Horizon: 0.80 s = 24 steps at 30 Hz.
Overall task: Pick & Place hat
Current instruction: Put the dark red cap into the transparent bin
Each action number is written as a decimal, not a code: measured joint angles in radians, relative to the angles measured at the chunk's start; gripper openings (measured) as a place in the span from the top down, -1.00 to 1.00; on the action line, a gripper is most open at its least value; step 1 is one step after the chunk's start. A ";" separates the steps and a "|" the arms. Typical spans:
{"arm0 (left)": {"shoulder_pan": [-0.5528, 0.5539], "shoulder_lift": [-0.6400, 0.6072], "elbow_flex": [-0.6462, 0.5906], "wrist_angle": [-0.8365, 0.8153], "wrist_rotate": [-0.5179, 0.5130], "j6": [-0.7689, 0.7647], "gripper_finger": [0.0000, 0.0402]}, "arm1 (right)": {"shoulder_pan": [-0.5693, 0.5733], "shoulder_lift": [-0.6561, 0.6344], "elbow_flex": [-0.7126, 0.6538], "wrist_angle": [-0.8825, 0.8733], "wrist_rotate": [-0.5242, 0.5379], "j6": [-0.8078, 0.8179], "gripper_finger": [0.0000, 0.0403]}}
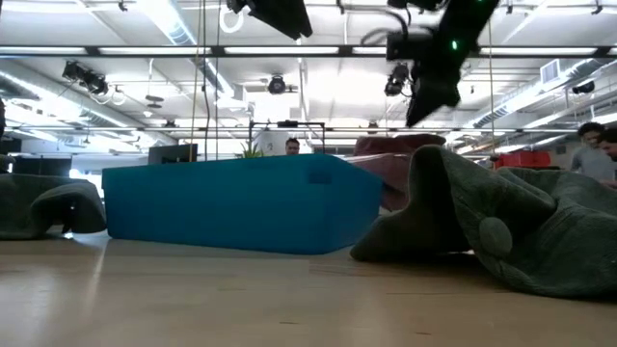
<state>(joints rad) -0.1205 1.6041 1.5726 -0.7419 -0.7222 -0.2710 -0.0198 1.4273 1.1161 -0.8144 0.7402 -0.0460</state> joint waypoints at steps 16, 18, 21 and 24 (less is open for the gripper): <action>-0.104 -0.271 -0.008 -0.295 -0.072 -0.165 0.43 | -0.086 0.014 -0.005 0.348 -0.313 -0.044 0.95; -0.104 -0.271 -0.010 -0.316 -0.071 -0.165 0.43 | -0.117 0.020 -0.045 0.392 -0.316 -0.029 0.98; -0.100 -0.271 -0.010 -0.312 -0.070 -0.163 0.43 | -0.162 0.031 -0.091 0.406 -0.356 -0.015 0.98; -0.089 -0.260 -0.010 -0.310 -0.070 -0.163 0.43 | -0.197 0.052 -0.127 0.450 -0.422 -0.005 0.99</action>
<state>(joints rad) -0.2093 1.3437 1.5623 -1.0516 -0.7926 -0.4341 -0.2166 1.4792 0.9894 -0.3645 0.3185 -0.0505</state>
